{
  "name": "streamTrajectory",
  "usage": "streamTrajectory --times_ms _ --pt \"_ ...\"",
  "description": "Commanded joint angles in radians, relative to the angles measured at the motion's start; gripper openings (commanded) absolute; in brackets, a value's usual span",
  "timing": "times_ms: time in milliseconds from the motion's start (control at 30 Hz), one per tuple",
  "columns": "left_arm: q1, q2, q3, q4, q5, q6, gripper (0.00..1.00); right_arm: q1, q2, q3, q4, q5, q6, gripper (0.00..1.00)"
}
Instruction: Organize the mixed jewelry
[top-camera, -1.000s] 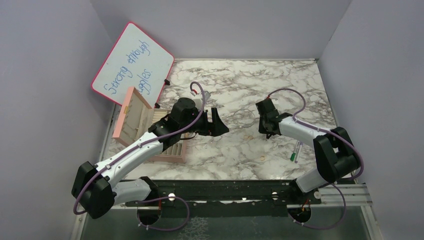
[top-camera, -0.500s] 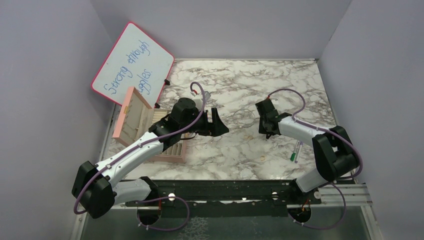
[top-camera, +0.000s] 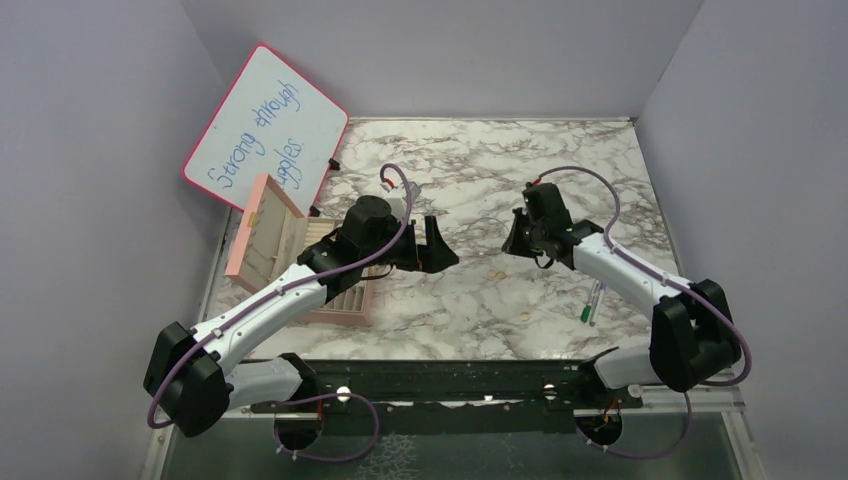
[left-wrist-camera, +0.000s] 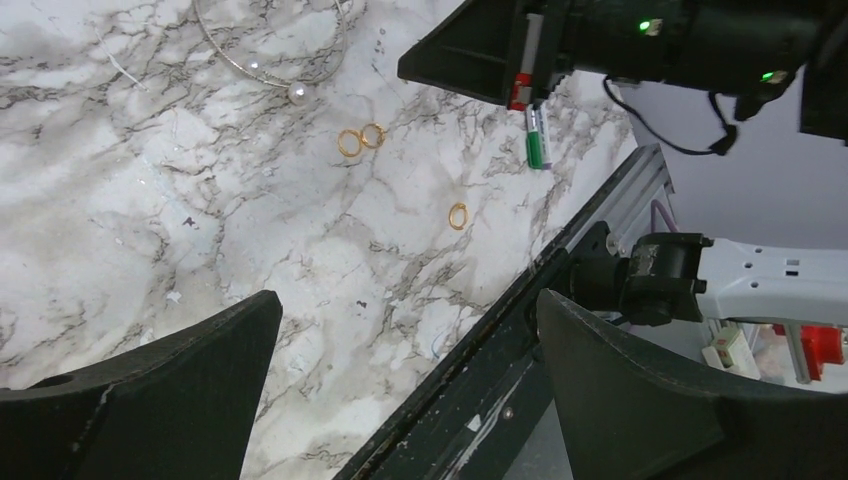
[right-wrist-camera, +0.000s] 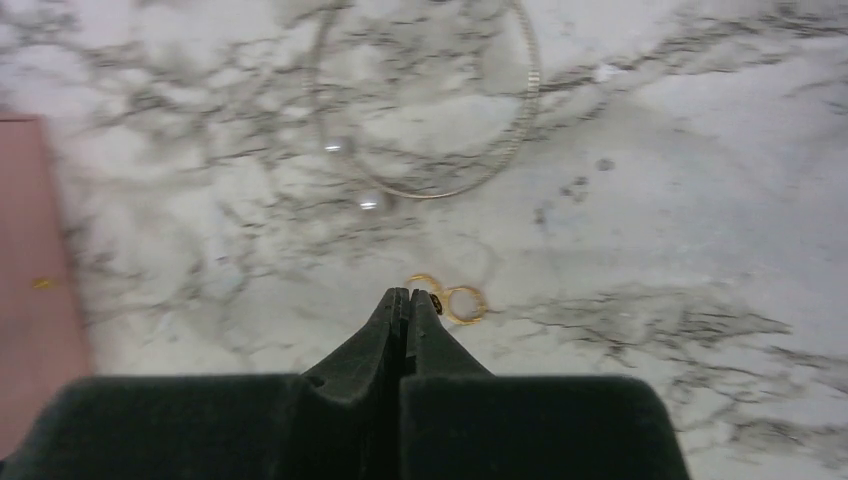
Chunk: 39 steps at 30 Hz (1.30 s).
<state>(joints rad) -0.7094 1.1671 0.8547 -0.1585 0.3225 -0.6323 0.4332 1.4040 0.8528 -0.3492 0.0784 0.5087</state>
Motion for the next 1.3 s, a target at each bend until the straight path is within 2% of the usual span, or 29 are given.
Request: streamTrajectory --times_ms 0,167,267,367,500,667,800,933,1100,1267 --pt "-0.01 -0.011 0.023 0.046 -0.065 0.08 0.99 -0.011 -0.044 0.065 -0.001 -0.384 0.11 0.01" --pt "-0.009 -0.056 0.0 0.154 -0.103 0.164 0.97 -0.019 -0.067 0.072 0.092 -0.742 0.316 0.01" --pt "-0.013 -0.074 0.001 0.213 -0.076 0.213 0.94 -0.019 -0.123 -0.004 0.27 -0.898 0.537 0.01" --pt "-0.016 -0.103 -0.01 0.236 -0.078 0.238 0.9 -0.019 -0.181 -0.081 0.458 -0.971 0.743 0.01" --pt "-0.016 -0.132 -0.029 0.284 -0.033 0.182 0.86 -0.019 -0.227 -0.164 0.691 -1.025 0.969 0.01" --pt "-0.016 -0.134 -0.023 0.323 0.025 -0.029 0.85 -0.019 -0.248 -0.22 0.926 -1.044 1.12 0.01" --pt "-0.03 -0.143 -0.064 0.471 0.121 -0.158 0.86 -0.019 -0.261 -0.25 1.076 -1.037 1.227 0.01" --pt "-0.037 -0.166 -0.059 0.474 0.122 -0.094 0.84 -0.018 -0.271 -0.261 1.126 -1.039 1.311 0.01" --pt "-0.049 -0.18 -0.043 0.499 0.127 0.02 0.74 -0.019 -0.278 -0.271 1.147 -1.046 1.419 0.01" --pt "-0.055 -0.189 -0.035 0.503 0.121 0.225 0.72 -0.019 -0.28 -0.268 1.102 -1.031 1.487 0.01"
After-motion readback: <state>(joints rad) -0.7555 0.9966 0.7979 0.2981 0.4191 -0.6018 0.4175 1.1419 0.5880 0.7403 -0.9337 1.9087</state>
